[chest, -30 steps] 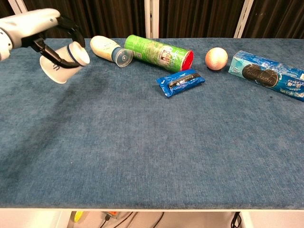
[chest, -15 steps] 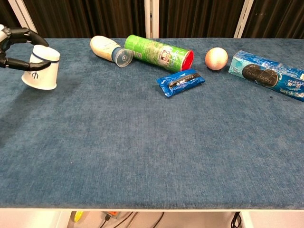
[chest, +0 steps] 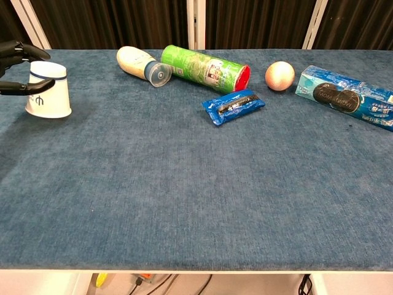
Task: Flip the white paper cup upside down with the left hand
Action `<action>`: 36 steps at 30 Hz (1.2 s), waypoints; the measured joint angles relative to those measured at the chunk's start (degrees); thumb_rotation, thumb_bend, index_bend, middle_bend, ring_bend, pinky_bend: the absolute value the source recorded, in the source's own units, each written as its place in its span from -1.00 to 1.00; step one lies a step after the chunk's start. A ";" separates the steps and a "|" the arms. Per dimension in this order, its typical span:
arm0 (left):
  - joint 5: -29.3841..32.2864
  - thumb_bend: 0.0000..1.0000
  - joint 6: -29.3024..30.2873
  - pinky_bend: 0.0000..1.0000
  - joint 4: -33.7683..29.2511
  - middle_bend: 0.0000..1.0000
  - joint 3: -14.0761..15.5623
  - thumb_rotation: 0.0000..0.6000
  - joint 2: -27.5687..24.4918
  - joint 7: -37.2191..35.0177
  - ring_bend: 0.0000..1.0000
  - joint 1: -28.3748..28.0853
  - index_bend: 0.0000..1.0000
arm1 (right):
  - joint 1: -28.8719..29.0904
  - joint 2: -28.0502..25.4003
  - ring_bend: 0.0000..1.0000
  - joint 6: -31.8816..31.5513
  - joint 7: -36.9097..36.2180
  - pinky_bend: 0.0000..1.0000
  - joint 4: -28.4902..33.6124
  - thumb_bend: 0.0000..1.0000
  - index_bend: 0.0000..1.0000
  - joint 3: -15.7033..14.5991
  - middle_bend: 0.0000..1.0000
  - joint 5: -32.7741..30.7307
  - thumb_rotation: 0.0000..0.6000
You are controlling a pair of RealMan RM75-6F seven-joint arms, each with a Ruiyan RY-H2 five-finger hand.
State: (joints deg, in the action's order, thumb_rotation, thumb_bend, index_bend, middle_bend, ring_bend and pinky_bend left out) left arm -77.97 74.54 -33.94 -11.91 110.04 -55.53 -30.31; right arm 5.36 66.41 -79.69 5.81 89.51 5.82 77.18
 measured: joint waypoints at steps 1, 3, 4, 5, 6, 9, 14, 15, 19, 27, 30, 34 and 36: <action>-0.23 -0.60 -0.05 -1.00 0.15 -0.26 0.11 1.00 0.03 -0.33 -0.88 0.04 -0.46 | -0.01 0.01 -1.00 0.00 -0.01 -1.00 0.03 -0.76 -1.00 0.04 -1.00 -0.11 1.00; -0.62 -0.60 -0.03 -1.00 0.51 -0.29 0.24 1.00 0.13 -0.81 -0.88 0.14 -0.52 | -0.01 0.03 -1.00 0.04 0.03 -1.00 0.10 -0.75 -1.00 0.10 -1.00 -0.33 1.00; -0.76 -0.60 0.03 -1.00 0.62 -0.30 0.30 1.00 0.16 -0.94 -0.88 0.17 -0.54 | 0.00 0.03 -1.00 0.10 0.08 -1.00 0.15 -0.75 -1.00 0.12 -1.00 -0.46 1.00; -0.95 -0.60 0.13 -1.00 0.79 -0.31 0.37 1.00 0.20 -1.10 -0.88 0.23 -0.55 | 0.00 0.02 -1.00 0.15 0.12 -1.00 0.17 -0.75 -1.00 0.12 -1.00 -0.49 1.00; -1.06 -0.60 0.19 -1.00 0.90 -0.31 0.40 1.00 0.22 -1.22 -0.88 0.26 -0.56 | 0.02 -0.02 -1.00 0.22 0.13 -1.00 0.18 -0.75 -1.00 0.08 -1.00 -0.49 1.00; -1.26 -0.60 0.51 -1.00 1.04 -0.32 0.35 1.00 0.22 -1.57 -0.88 0.38 -0.56 | 0.05 -0.17 -1.00 0.33 0.09 -1.00 0.19 -0.76 -1.00 -0.02 -1.00 -0.38 1.00; -1.74 -0.60 1.41 -1.00 0.77 -0.33 0.28 1.00 -0.11 -1.67 -0.88 0.54 -0.56 | 0.06 -0.24 -1.00 0.25 0.03 -1.00 0.18 -0.75 -1.00 0.03 -1.00 -0.40 1.00; -1.88 -0.60 1.69 -1.00 0.68 -0.33 0.30 1.00 -0.20 -1.58 -0.89 0.56 -0.56 | 0.06 -0.27 -1.00 0.24 0.02 -1.00 0.19 -0.75 -1.00 0.04 -1.00 -0.40 1.00; -2.91 -0.60 3.35 -0.90 -0.56 -0.48 0.56 1.00 -1.43 -0.60 -0.91 0.57 -0.57 | -0.05 -0.42 -1.00 -0.21 -0.03 -1.00 0.24 -0.75 -1.00 0.17 -1.00 -0.36 1.00; -5.47 -0.63 2.29 -0.93 -13.50 -0.67 3.34 1.00 -12.93 15.74 -0.96 0.76 -0.67 | -0.34 -0.64 -1.00 -1.79 0.56 -1.00 0.08 -0.76 -1.00 0.62 -1.00 0.03 1.00; -4.64 -0.65 0.11 -0.98 -23.44 -0.90 4.43 1.00 -20.16 28.99 -1.00 1.26 -0.84 | -0.18 -0.67 -1.00 -1.73 1.25 -1.00 0.08 -0.78 -1.00 0.59 -1.00 0.23 1.00; -0.70 -0.65 -2.78 -1.00 -40.29 -1.00 5.77 1.00 -30.46 48.79 -1.00 2.50 -0.90 | 0.32 -0.54 -1.00 -1.63 2.31 -1.00 0.29 -0.82 -1.00 0.63 -1.00 0.76 1.00; 1.54 -0.65 -3.55 -1.00 -49.18 -1.00 6.78 1.00 -35.68 58.36 -1.00 3.69 -0.92 | 0.45 -0.56 -1.00 -1.63 2.66 -1.00 0.53 -0.82 -1.00 0.63 -1.00 0.97 1.00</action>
State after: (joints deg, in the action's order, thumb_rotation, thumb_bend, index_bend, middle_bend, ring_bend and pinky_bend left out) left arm -76.43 71.00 -83.13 -5.13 74.36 2.82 -26.61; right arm 5.81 65.86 -81.32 8.47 90.04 6.45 78.15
